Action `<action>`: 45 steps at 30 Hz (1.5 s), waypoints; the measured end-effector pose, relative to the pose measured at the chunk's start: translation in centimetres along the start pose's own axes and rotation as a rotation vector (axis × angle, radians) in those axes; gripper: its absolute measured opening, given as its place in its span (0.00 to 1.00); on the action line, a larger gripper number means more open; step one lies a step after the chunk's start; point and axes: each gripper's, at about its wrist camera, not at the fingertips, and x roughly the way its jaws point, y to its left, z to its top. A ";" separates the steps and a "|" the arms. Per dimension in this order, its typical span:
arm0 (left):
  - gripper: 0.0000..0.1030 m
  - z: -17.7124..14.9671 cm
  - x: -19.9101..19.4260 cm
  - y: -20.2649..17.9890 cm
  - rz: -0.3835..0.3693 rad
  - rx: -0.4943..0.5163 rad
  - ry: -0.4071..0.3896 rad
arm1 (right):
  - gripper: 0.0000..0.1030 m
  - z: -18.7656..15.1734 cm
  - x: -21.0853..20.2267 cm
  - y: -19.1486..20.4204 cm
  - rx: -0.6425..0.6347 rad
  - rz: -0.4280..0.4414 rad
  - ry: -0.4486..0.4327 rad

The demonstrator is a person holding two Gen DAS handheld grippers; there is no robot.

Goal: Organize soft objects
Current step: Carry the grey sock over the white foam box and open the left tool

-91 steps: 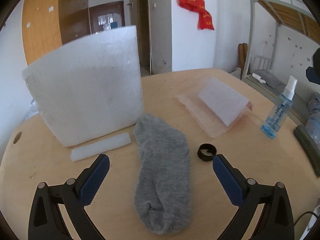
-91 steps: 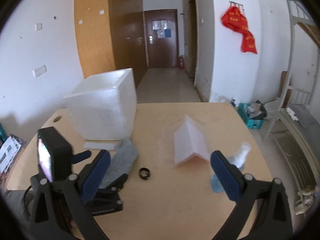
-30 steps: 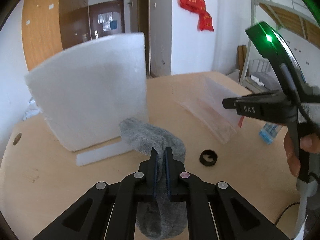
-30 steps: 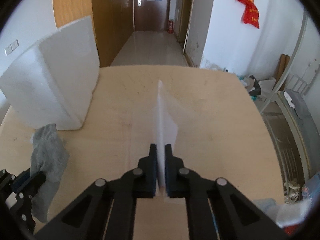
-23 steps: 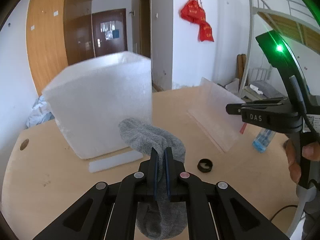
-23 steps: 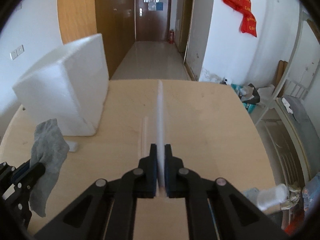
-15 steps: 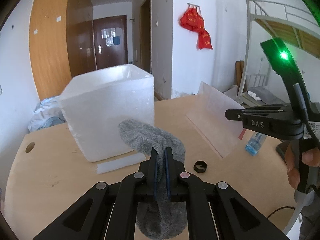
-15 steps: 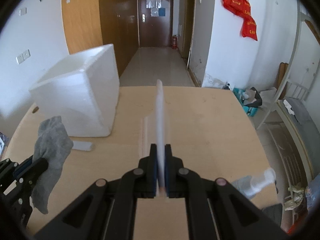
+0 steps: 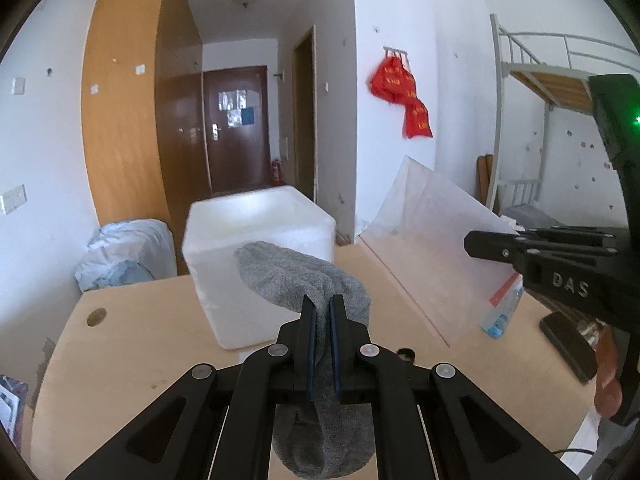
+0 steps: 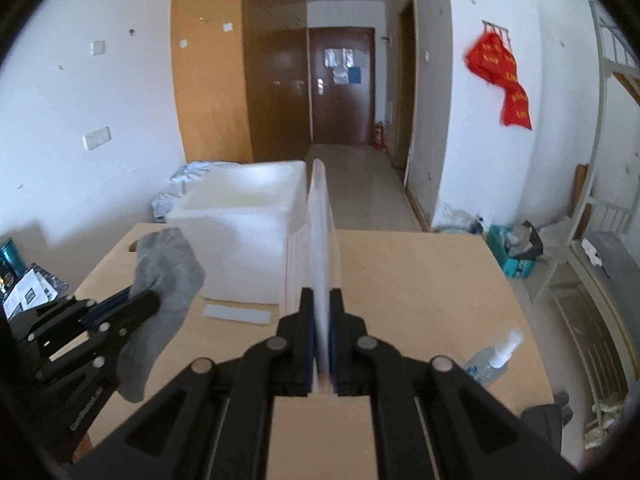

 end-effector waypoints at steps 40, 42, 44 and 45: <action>0.06 10.7 13.8 6.2 0.105 -0.035 0.007 | 0.08 0.9 0.7 1.2 0.005 0.084 -0.047; 0.06 11.0 15.0 6.7 0.103 -0.045 0.033 | 0.08 0.8 0.8 1.3 0.010 0.083 -0.044; 0.06 11.3 15.7 7.2 0.113 -0.058 0.030 | 0.08 0.6 1.0 1.2 0.013 0.086 -0.039; 0.06 11.6 16.0 7.4 0.113 -0.060 0.027 | 0.08 0.6 1.0 1.1 0.014 0.087 -0.037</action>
